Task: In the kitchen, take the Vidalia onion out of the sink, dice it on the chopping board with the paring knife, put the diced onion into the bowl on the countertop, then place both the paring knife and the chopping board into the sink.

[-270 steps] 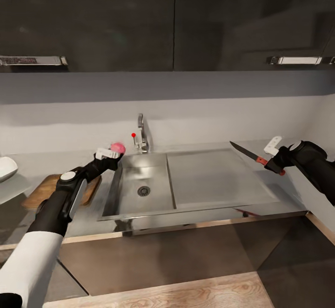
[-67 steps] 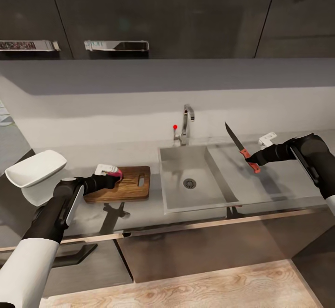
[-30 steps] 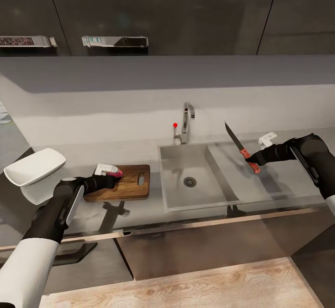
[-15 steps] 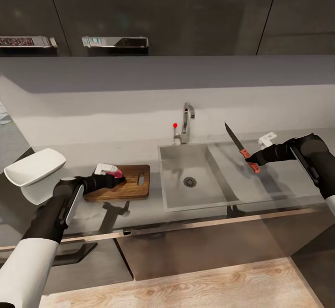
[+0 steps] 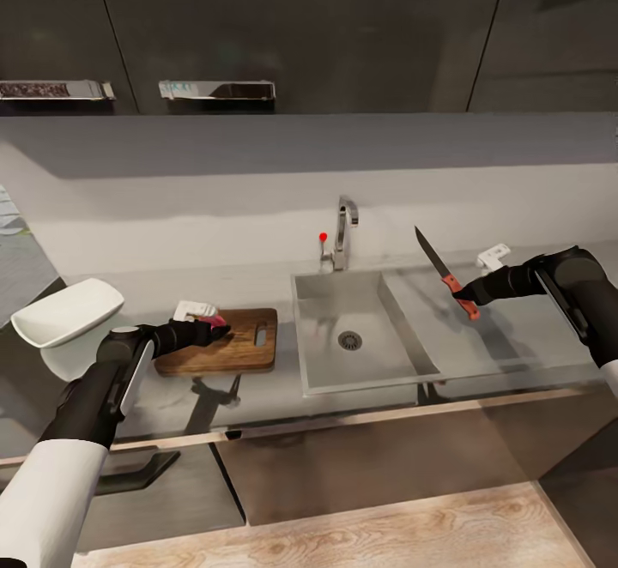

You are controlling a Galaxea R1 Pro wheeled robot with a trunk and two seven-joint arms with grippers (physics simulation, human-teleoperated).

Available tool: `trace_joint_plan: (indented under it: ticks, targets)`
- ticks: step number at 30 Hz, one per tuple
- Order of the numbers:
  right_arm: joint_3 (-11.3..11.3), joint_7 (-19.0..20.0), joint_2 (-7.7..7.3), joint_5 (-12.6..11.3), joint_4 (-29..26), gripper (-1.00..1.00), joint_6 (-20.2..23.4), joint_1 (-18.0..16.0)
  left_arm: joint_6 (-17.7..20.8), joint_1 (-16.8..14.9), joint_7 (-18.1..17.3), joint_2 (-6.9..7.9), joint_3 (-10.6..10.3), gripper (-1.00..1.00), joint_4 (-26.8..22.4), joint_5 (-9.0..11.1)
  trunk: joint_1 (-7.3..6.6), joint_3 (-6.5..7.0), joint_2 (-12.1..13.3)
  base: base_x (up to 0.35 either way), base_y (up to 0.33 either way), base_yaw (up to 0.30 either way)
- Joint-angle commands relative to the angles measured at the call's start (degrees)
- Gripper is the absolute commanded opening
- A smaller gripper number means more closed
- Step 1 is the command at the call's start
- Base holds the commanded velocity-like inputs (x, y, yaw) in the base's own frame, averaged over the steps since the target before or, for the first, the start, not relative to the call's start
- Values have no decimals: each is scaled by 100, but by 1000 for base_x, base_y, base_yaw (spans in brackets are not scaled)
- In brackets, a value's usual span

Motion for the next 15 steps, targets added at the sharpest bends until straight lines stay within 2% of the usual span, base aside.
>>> trace_joint_plan:
  ticks: [1, 15]
  targets:
    - [10, 48, -4, 61, -5, -100, 4, -7, 36, -4, -23, 0, 6, 100, -5, -3, 1, 2, -5, 0, 0, 0]
    - [11, 48, -4, 61, -5, -100, 4, -7, 41, -4, -25, 1, 1, 100, -11, -3, 1, 132, -5, 0, 0, 0]
